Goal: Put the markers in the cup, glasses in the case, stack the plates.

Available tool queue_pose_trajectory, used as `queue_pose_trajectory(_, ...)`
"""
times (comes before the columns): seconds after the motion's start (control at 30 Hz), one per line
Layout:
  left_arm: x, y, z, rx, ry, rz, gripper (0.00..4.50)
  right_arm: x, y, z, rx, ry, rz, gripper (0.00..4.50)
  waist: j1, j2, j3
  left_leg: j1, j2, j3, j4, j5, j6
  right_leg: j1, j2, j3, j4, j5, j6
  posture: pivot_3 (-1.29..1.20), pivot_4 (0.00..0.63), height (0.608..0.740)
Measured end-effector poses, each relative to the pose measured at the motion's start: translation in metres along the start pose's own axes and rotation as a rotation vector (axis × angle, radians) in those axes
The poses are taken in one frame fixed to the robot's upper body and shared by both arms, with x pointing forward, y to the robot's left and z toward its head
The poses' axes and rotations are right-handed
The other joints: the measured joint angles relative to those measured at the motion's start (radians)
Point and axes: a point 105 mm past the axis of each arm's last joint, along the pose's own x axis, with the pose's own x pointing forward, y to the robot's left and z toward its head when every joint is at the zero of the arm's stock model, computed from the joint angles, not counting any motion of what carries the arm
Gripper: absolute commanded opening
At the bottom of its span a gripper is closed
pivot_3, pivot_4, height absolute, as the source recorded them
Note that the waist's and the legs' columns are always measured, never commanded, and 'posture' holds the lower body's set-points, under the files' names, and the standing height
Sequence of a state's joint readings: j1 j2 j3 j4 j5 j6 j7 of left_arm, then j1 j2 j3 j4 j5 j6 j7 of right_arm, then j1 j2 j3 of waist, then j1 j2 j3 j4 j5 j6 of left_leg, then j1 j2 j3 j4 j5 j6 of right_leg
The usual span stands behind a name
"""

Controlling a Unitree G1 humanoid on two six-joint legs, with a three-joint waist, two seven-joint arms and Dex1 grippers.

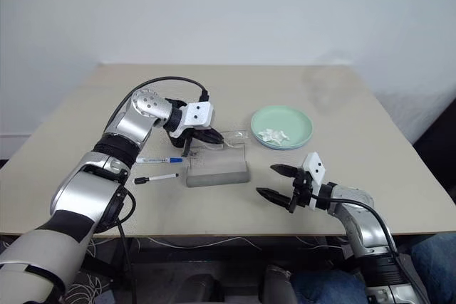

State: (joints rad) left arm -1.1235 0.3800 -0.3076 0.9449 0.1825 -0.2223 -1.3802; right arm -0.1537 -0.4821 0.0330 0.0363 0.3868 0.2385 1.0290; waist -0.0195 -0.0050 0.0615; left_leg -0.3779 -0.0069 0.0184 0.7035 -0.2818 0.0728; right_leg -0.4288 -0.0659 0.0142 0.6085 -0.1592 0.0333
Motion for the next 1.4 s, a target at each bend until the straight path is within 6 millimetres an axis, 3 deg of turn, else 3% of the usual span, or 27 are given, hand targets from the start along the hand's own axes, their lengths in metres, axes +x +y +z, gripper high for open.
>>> queue_pose_trajectory(0.17, 0.000, -0.003, 0.006, 0.002, -0.002, -0.029, 0.03, 0.000, -0.002, -0.006, 0.009, 0.000, -0.009, 4.50, 0.000, 0.000, 0.000, 0.000, 0.000, 0.000, 0.000, 0.000, 0.000, 0.000, 0.000, 0.000, 0.000, 0.000, 0.000, 0.00, 0.000, 0.721)
queue_pose_trajectory(0.53, 0.017, -0.035, -0.011, -0.107, 0.035, -0.147, 0.03, 0.002, -0.001, -0.005, 0.006, -0.010, -0.008, 4.50, 0.000, 0.000, 0.000, 0.000, 0.000, 0.000, 0.000, 0.000, 0.000, 0.000, 0.000, 0.001, 0.000, 0.000, 0.000, 0.00, 0.000, 0.721)
queue_pose_trajectory(0.97, 0.023, -0.038, -0.029, -0.150, 0.117, -0.133, 0.03, 0.003, -0.001, -0.005, 0.006, -0.011, -0.013, 4.50, 0.000, 0.000, 0.000, 0.000, 0.000, 0.000, 0.000, 0.000, 0.000, 0.000, 0.000, 0.001, 0.000, 0.000, 0.000, 0.00, 0.000, 0.721)
queue_pose_trajectory(1.4, 0.022, -0.048, -0.029, -0.226, 0.082, -0.212, 0.03, 0.007, -0.001, -0.002, -0.004, -0.012, 0.000, 4.50, 0.000, 0.000, 0.000, 0.001, 0.000, 0.000, 0.000, 0.000, 0.000, 0.000, 0.000, 0.001, 0.001, 0.000, 0.000, 0.00, 0.000, 0.721)
